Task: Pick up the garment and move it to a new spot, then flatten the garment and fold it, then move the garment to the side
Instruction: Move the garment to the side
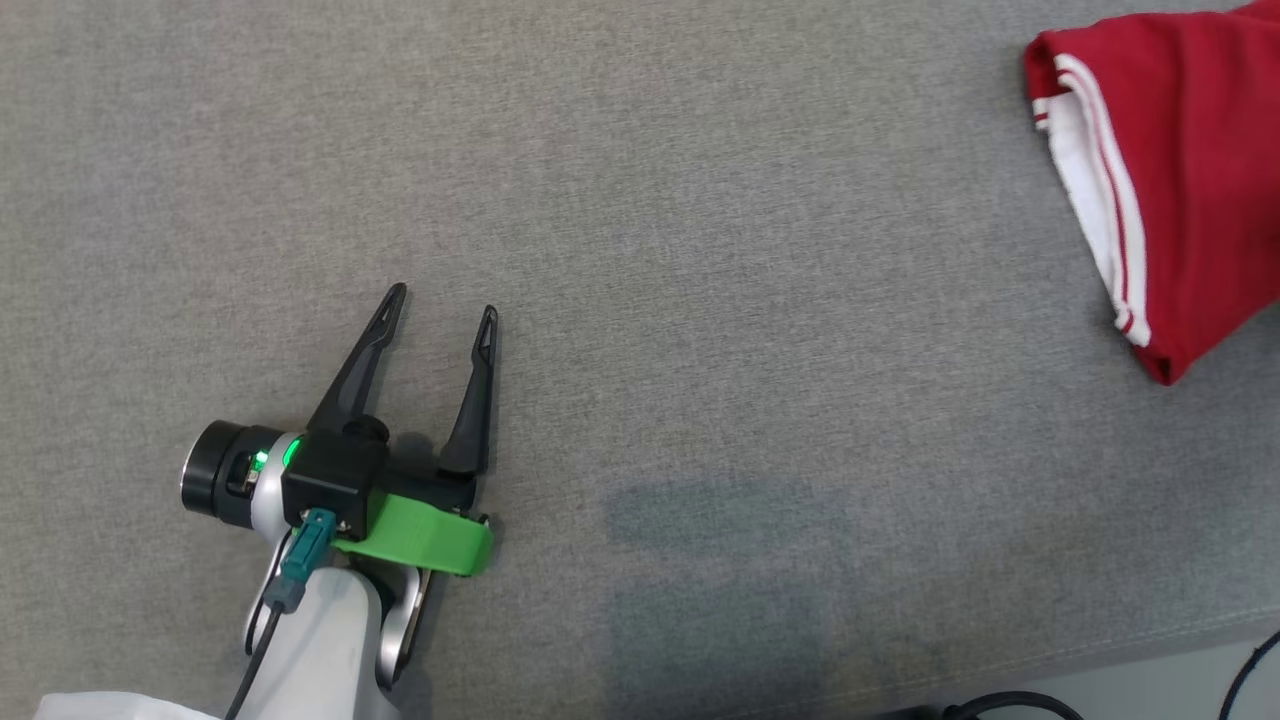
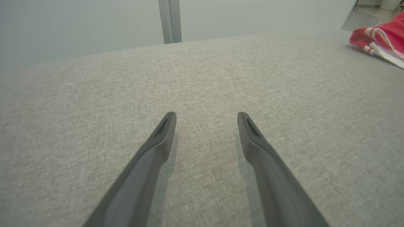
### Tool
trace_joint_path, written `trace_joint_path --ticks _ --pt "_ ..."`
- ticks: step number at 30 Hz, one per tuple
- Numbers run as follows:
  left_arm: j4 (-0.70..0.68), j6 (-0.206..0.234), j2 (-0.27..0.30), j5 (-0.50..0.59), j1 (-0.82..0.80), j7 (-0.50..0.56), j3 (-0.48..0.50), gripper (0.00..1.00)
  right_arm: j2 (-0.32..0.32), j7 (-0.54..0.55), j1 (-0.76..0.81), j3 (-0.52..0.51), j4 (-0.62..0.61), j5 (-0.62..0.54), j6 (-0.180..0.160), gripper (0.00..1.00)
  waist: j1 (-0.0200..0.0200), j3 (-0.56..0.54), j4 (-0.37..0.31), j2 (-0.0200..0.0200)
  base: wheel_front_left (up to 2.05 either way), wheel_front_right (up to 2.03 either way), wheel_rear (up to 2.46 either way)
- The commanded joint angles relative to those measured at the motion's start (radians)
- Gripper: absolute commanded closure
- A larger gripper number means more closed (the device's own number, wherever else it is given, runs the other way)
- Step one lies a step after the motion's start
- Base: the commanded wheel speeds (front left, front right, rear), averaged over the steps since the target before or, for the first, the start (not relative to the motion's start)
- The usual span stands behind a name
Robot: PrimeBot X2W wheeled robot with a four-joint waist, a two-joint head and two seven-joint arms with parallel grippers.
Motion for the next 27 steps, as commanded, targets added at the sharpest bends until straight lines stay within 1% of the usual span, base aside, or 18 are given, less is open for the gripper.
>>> trace_joint_path --ticks 1,5,8,9,10,12,15,18,20,22,27 --pt "-0.003 0.004 0.005 0.005 -0.012 0.000 0.003 0.00 -0.026 -0.003 0.000 -0.057 0.012 -0.051 -0.001 1.00 -0.0001 0.040 0.049 0.0000 0.00 0.00 0.00" --pt "-0.007 0.002 0.005 0.006 -0.013 0.001 0.003 0.00 -0.054 -0.003 0.010 -0.187 0.024 -0.157 -0.001 1.00 -0.0001 0.034 0.056 0.0000 0.00 0.00 0.00" --pt "-0.010 0.000 0.004 0.005 -0.012 0.001 0.002 0.00 -0.064 -0.003 0.002 -0.246 0.007 -0.233 -0.001 1.00 -0.0001 0.031 0.061 0.0000 0.00 0.00 0.00" --pt "-0.011 0.000 0.004 0.005 -0.011 0.001 0.004 0.00 -0.060 -0.003 -0.006 -0.269 -0.004 -0.249 -0.001 0.88 -0.0001 0.031 0.062 0.0000 0.00 0.00 0.00" --pt "-0.012 0.000 0.004 0.005 -0.010 0.001 0.006 0.00 -0.057 -0.003 -0.016 -0.281 -0.021 -0.269 -0.001 0.00 -0.0001 0.031 0.063 0.0000 0.00 0.00 0.00" --pt "-0.007 0.002 0.004 0.005 -0.002 0.001 0.011 0.00 -0.044 -0.003 -0.015 -0.291 -0.007 -0.313 -0.001 0.00 -0.0001 0.029 0.065 0.0000 0.00 0.00 0.00" --pt "0.001 0.004 0.003 0.003 0.003 0.001 0.013 0.00 -0.056 -0.003 -0.028 -0.320 -0.021 -0.362 -0.001 0.00 -0.0001 0.021 0.071 0.0000 0.00 0.00 0.00" --pt "0.007 0.009 0.001 -0.005 0.011 0.000 0.018 0.00 -0.038 -0.003 -0.021 -0.334 -0.036 -0.372 -0.001 0.00 -0.0001 -0.002 0.080 0.0000 0.00 0.00 0.00" --pt "0.015 0.015 0.000 -0.004 0.018 0.000 0.018 0.00 -0.023 -0.003 0.001 -0.289 -0.049 -0.356 -0.001 0.00 -0.0001 -0.026 0.086 0.0000 0.00 0.00 0.00" --pt "0.019 0.019 -0.001 -0.003 0.024 0.000 0.019 0.00 -0.021 -0.003 0.015 -0.271 -0.062 -0.341 -0.002 0.00 -0.0001 -0.039 0.088 0.0000 0.00 0.00 0.00" --pt "0.043 0.031 -0.004 -0.017 0.051 0.000 0.029 0.00 0.035 -0.003 0.102 -0.126 -0.146 -0.255 -0.001 0.00 -0.0001 -0.108 0.093 0.0000 0.00 0.00 0.00"
